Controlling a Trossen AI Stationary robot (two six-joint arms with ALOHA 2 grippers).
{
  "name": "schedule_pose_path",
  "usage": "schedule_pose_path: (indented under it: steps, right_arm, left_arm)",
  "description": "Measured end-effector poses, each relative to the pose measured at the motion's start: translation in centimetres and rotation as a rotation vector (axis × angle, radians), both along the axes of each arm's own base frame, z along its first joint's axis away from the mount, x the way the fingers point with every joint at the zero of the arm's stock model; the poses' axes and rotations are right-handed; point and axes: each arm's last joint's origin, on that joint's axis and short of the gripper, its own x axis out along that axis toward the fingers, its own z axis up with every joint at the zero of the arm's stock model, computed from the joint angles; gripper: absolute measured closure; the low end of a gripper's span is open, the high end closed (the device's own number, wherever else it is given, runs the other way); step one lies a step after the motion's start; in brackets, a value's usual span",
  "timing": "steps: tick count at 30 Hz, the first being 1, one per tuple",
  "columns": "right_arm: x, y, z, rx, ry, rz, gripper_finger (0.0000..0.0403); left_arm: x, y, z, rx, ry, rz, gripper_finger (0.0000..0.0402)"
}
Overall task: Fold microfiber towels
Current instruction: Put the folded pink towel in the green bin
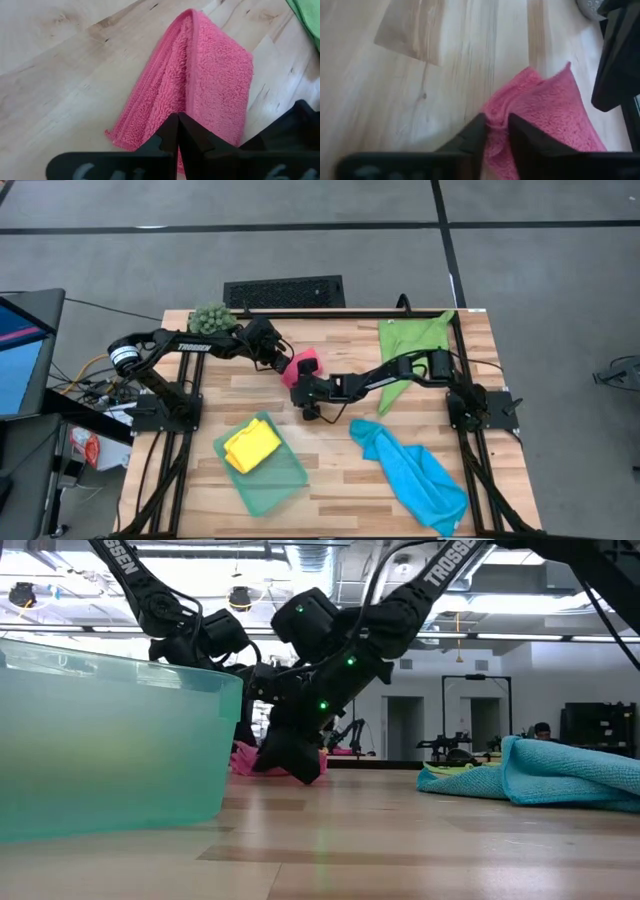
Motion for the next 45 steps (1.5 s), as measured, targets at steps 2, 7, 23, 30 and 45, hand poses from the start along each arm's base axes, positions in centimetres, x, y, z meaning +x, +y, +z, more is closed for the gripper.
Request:
schedule_pose_path:
  steps: [2, 7, 23, 30, 45]
  right_arm:
    - [0.1, 0.0, 0.2, 0.001, 0.025, -0.004, 0.0339]
    - [0.3, -0.2, 0.6, 0.037, 0.050, -0.079, 0.0388]
    - [-1.0, -6.0, 6.1, 0.162, -0.108, -0.354, 0.0399]
    - [-1.3, -7.4, 6.7, 0.183, -0.152, -0.410, 0.0399]
    - [-0.8, -8.8, 8.0, 0.253, -0.333, -0.477, 0.0396]
  left_arm:
    - [0.0, 0.0, 0.0, 0.001, -0.001, 0.000, 0.0401]
    - [0.0, 0.0, 0.0, 0.001, -0.001, 0.000, 0.0401]
    - [-0.4, 0.1, 0.7, -0.007, -0.018, 0.008, 0.0401]
    - [-1.9, -0.4, 3.2, 0.023, -0.034, 0.023, 0.0401]
    - [-0.8, -2.2, -0.6, 0.013, -0.012, -0.025, 0.0401]
